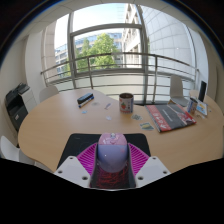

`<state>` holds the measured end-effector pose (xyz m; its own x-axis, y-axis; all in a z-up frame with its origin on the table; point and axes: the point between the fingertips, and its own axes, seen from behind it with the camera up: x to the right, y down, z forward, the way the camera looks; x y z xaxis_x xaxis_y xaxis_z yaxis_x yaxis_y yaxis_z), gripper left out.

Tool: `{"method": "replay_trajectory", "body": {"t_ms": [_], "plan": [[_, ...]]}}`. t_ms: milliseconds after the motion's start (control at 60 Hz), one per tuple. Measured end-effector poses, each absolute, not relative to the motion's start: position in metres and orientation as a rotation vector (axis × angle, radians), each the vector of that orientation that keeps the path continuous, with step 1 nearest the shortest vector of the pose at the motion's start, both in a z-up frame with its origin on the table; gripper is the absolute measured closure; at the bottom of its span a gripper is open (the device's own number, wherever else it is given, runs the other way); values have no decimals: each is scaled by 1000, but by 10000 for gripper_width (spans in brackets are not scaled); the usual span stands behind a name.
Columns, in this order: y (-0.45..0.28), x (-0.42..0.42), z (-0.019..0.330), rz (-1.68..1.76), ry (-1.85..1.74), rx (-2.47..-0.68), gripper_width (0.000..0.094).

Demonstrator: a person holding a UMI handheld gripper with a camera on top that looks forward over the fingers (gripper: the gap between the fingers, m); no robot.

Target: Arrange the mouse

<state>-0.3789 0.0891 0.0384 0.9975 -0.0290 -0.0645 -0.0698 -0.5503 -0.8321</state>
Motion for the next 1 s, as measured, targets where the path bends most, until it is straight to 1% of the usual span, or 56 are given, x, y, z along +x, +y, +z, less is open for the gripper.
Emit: {"method": "replay_trajectory", "body": {"t_ms": [17, 100, 183, 250, 283, 333, 350, 383, 433, 650, 717, 850, 1000], "plan": [[86, -380, 46, 54, 64, -2175, 497], [81, -393, 9, 42, 53, -2237, 456], [79, -399, -14, 38, 58, -2266, 395], [76, -400, -13, 3, 48, -2263, 359], [72, -402, -7, 5, 55, -2266, 284], [70, -404, 8, 20, 53, -2254, 92], [67, -405, 12, 22, 52, -2250, 84], [62, -404, 24, 11, 54, -2242, 108], [53, -403, 48, -14, 50, -2225, 84], [-18, -407, 147, -58, 44, -2163, 87], [-44, -407, 172, -62, 48, -2143, 90], [-104, -415, 200, -54, 52, -2135, 88], [-168, -425, 203, -51, 48, -2141, 87]]}}
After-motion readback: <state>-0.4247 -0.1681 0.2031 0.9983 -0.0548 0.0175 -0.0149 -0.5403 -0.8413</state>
